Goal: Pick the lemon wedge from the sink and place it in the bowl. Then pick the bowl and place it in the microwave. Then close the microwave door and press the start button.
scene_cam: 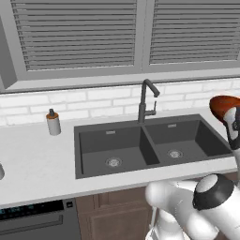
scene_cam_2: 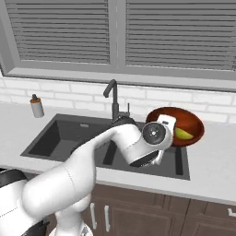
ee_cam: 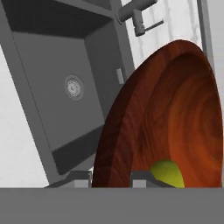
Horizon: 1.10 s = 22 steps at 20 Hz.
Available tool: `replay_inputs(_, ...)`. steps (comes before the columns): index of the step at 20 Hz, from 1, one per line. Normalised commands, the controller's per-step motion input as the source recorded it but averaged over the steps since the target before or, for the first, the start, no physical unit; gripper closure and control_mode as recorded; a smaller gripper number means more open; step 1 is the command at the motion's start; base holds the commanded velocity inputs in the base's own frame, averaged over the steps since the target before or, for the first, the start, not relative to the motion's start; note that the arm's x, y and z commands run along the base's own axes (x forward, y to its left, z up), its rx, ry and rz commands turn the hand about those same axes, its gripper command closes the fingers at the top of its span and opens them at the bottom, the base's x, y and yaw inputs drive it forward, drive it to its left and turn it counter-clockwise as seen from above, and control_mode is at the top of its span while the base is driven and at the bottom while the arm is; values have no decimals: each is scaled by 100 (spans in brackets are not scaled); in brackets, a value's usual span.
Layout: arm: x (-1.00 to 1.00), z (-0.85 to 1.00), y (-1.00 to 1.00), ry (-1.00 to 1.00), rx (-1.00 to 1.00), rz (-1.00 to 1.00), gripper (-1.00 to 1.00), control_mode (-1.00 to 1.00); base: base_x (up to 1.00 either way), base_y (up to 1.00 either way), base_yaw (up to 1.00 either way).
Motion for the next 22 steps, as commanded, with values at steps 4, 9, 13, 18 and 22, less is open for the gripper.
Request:
replay_inputs(4,-27,89,71,0,0,29,100,-100,0,0,0)
replay_inputs(9,-25,79,89,0,-3,24,100,-100,0,0,0)
replay_inputs(13,-18,55,99,0,-9,12,100,-100,0,0,0)
replay_inputs(18,-7,33,100,0,-10,0,100,-100,0,0,0)
replay_inputs(22,-15,24,91,0,0,0,100,-100,0,0,0)
